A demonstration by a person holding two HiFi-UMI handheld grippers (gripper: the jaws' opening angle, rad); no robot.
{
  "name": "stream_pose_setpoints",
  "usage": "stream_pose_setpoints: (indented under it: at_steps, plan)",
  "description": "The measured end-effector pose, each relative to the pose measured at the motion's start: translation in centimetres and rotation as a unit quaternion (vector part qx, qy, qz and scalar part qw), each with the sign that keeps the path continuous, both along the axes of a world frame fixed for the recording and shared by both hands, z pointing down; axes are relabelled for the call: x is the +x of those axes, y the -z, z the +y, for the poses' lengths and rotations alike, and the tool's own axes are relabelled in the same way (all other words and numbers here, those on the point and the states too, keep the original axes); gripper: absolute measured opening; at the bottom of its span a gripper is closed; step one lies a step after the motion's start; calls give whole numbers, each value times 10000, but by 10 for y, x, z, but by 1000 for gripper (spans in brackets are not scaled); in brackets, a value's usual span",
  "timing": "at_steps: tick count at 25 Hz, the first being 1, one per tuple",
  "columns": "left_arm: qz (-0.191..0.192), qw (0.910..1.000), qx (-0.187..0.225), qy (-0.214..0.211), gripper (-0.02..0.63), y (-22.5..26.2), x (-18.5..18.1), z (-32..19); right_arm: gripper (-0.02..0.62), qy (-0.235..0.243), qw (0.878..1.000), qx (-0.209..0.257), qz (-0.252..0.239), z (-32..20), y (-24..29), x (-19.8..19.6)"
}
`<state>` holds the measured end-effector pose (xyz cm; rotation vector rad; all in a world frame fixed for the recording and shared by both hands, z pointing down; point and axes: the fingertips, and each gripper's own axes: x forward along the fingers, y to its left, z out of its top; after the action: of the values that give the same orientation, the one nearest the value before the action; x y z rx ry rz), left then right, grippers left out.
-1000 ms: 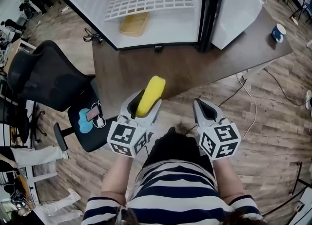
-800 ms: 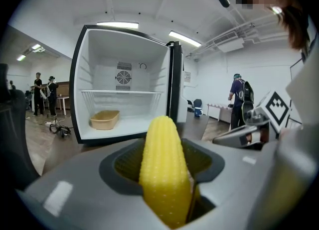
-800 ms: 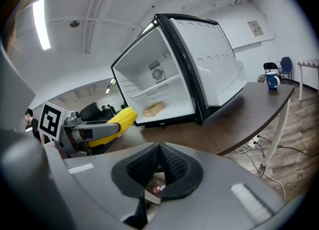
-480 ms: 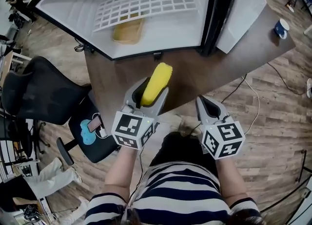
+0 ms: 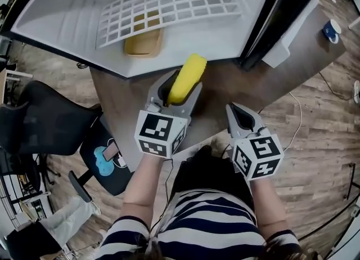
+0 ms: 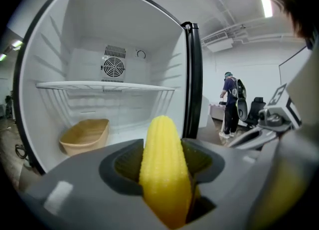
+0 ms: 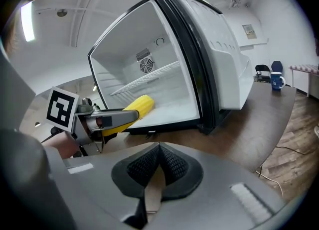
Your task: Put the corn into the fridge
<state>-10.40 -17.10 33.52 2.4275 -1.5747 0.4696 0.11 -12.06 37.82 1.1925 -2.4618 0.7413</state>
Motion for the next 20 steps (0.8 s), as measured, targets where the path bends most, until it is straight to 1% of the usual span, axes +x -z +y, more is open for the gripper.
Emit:
stream_pose_setpoints:
  at_steps: [9, 17, 20]
  plan:
    - [-46, 10000, 73, -40, 0, -1, -8, -53, -8, -70, 9999, -71, 92, -26, -13, -11]
    - [-439, 9989, 126, -105, 0, -10, -8, -86, -8, -63, 9998, -167, 115, -34, -25, -21]
    - [-443, 9989, 111, -88, 0, -12, -7, -95, -8, -59, 9997, -212, 124, -35, -31, -26]
